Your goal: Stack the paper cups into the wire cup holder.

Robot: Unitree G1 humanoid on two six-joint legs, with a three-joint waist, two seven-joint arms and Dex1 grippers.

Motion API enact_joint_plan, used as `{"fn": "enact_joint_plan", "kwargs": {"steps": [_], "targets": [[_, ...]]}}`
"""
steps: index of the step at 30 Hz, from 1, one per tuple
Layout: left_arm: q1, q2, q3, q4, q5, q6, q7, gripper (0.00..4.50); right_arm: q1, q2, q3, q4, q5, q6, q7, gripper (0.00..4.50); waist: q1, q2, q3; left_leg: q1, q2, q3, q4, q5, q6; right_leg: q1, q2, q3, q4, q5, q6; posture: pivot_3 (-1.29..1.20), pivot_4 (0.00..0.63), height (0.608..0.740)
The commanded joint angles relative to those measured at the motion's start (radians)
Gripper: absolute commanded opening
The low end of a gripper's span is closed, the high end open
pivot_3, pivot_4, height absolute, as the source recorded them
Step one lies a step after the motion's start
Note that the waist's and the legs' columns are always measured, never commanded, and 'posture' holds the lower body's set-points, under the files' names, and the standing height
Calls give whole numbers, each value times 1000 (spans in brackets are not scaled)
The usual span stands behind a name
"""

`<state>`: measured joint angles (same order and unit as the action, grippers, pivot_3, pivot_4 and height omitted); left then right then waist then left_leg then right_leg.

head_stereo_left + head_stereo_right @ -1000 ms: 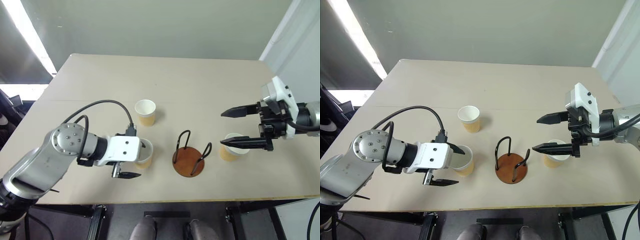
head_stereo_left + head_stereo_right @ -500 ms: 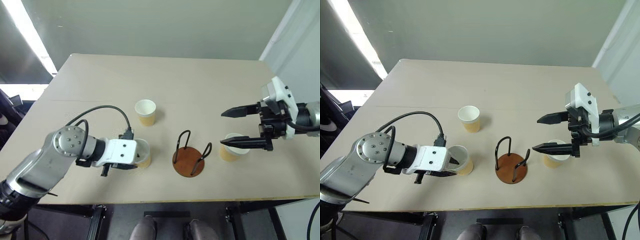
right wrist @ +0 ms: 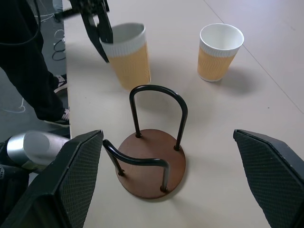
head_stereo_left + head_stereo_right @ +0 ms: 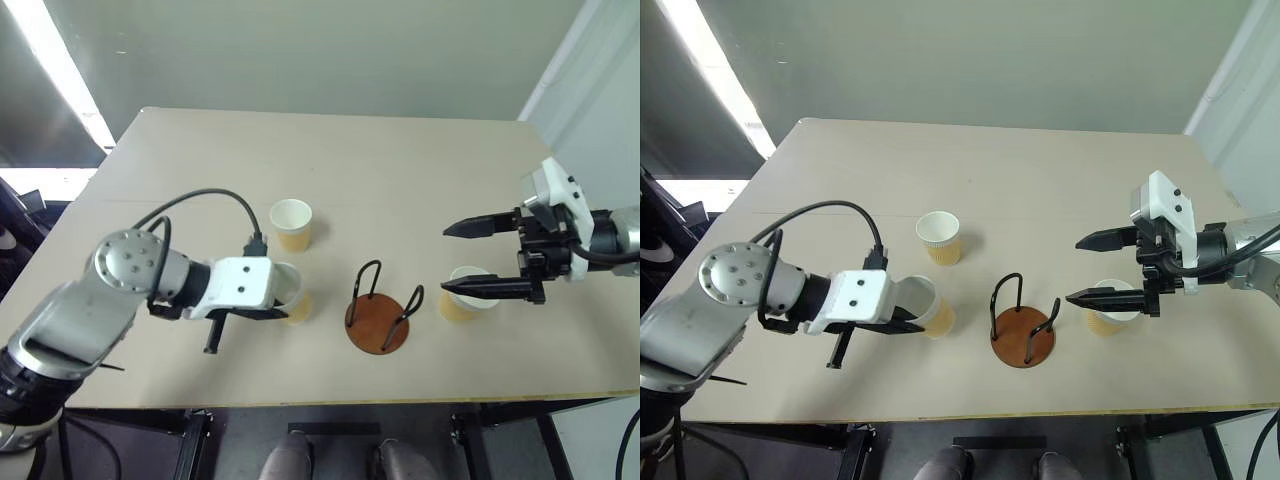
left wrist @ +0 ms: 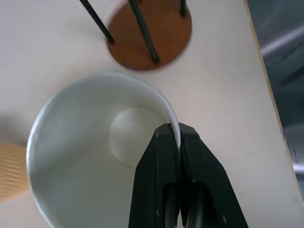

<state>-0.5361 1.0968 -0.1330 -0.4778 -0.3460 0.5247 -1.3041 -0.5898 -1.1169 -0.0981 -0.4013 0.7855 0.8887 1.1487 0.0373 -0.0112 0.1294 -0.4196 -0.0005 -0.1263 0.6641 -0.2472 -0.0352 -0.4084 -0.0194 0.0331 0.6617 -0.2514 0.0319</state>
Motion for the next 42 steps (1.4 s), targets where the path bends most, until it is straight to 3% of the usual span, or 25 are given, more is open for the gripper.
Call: {"fn": "enact_joint_plan", "kwargs": {"steps": [1,8,17,27,42], "targets": [[-83,-11,62,-7,-78,43,-7,25,6,-17,-33,-3,-13,-24,4,4500,1,0,0,0,0,0,0,0,0,0,0,0,0,0,0,0,150,740],[-297,-55,85,100,-197,121,-44,25,43,-2,-32,-4,-37,-51,-14,4500,0,0,0,0,0,0,0,0,0,0,0,0,0,0,0,0,150,740],[-452,-130,71,213,-287,153,-96,25,108,19,-51,-40,-47,-73,-59,4500,2,0,0,0,0,0,2,1,1,2,0,0,-1,1,1,0,150,740],[-592,-258,-74,353,-203,59,-256,25,176,-12,-142,-102,-21,-54,-87,4500,3,0,0,-1,0,0,2,1,3,3,0,0,-2,1,3,0,150,740],[-655,-414,-199,494,-106,-91,-310,25,72,-116,-296,-133,95,25,-132,4500,9,0,0,-2,0,0,3,1,3,3,0,0,-4,0,8,0,150,740]]}}
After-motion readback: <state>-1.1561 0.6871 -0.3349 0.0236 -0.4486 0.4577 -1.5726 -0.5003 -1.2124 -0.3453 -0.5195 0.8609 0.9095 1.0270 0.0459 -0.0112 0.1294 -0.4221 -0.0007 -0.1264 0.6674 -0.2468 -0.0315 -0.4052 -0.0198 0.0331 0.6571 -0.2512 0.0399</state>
